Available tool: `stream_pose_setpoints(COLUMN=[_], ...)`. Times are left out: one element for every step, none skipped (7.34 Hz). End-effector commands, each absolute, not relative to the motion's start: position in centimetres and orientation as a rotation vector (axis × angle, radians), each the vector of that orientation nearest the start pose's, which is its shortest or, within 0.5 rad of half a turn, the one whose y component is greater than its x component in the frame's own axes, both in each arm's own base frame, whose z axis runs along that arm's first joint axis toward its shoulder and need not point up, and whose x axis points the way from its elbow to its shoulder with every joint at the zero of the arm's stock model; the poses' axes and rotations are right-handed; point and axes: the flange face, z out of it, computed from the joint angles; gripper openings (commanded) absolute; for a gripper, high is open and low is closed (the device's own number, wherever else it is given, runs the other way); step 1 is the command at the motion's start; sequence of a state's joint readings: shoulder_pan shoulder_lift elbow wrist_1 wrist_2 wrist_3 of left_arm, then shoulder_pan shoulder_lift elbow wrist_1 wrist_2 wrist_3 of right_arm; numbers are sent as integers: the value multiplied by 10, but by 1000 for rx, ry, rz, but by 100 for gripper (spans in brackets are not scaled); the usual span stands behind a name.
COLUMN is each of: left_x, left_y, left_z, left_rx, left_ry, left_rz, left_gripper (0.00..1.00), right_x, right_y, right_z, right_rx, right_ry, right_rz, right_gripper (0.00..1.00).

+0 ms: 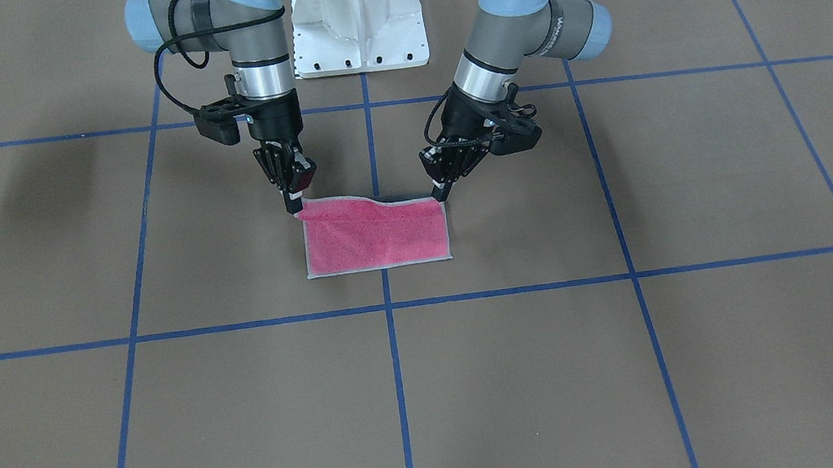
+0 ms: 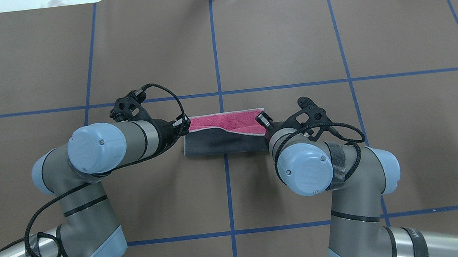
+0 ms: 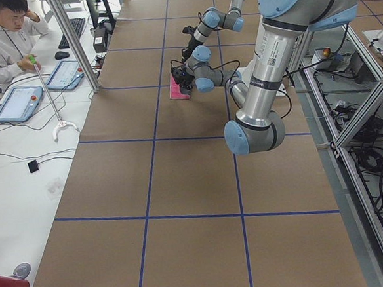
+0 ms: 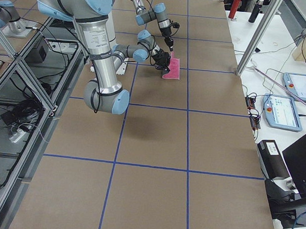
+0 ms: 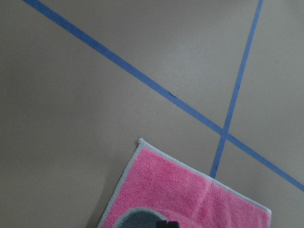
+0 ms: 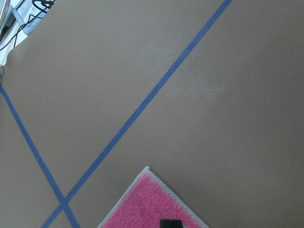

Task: Fold towel twice with both arms
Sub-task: 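Lay the folded edge down onto the far edge with both grippers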

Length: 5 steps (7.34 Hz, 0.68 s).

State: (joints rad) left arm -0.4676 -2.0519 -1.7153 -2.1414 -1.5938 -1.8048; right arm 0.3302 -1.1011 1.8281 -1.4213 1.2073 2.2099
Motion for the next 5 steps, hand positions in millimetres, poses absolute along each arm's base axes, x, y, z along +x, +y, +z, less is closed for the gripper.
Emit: stream_pose_setpoints(left_x=[518,521,526,526,527], left_y=[-409,-410,-414,-417,-418], left_z=[256,254,253,252,253], left_rx=[123,122,122,125,125], left_ry=[1204,1206,1201,1201,1198], left_rz=[-602,-604,-606,-610,-610], left_gripper=[0,0,0,0,0], right_x=[-543,-541,-540,-539,-539], right_y=[-375,-378,-382,-383,-384], right_z=[261,261,263,262,262], right_rx=[224,227,229,230,232], right_ry=[-945,-943,-939,-939,-939], right_rz=[1065,1071,1076,1077,1079], right_gripper=[0,0,0,0,0])
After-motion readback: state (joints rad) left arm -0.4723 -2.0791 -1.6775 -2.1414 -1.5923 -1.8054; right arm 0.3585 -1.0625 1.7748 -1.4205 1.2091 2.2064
